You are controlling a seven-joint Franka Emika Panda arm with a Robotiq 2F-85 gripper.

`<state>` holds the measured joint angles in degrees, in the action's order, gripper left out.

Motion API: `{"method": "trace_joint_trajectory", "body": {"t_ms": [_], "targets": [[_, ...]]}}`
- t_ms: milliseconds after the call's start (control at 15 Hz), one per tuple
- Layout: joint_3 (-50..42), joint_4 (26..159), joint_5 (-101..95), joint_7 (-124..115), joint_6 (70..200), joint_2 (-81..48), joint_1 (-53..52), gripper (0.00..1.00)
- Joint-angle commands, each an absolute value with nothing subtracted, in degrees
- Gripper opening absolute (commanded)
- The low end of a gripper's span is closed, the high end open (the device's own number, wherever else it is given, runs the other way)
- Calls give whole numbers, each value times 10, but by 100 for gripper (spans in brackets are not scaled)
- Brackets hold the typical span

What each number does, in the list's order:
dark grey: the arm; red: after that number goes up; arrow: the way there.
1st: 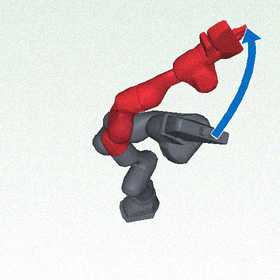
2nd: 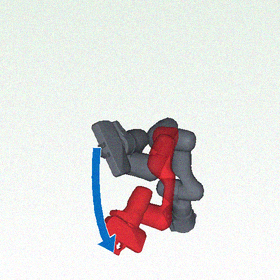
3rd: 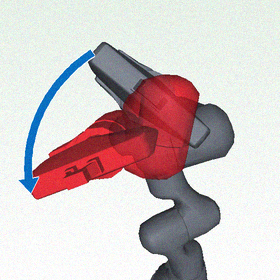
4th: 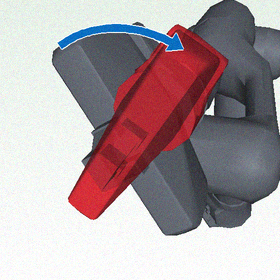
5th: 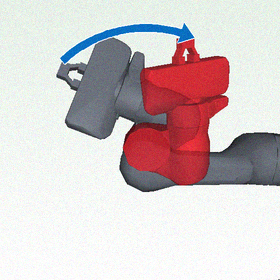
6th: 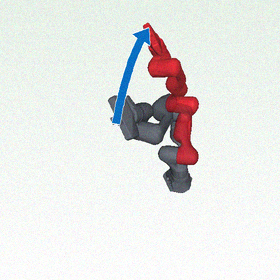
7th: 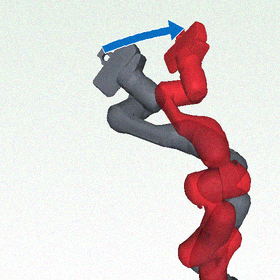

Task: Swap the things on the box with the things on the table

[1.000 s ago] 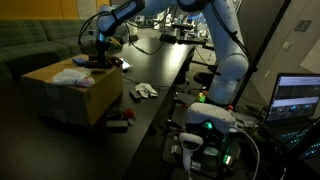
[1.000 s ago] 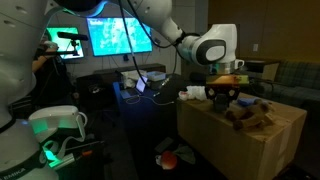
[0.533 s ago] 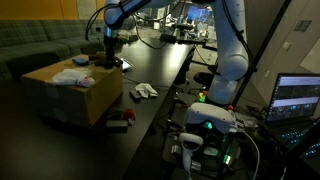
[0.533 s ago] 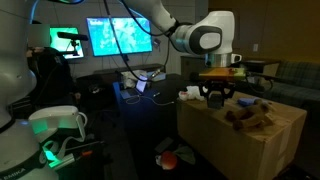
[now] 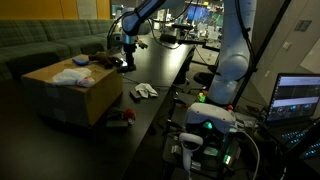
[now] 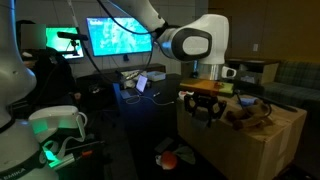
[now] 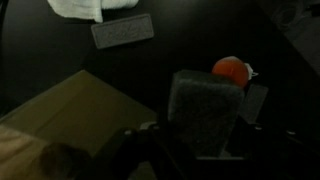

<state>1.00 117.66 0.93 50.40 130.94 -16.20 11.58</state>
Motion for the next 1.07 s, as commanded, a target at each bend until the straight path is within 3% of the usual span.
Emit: {"method": "trace_joint_trajectory", "body": {"t_ms": [0,533,1000], "targets": [[-12,1254,-1,466,1353,-143,105,33],[-29,1289,-33,325,1513,-270,96,33],[-131,1254,-120,69,1651,-390,15,33]]}}
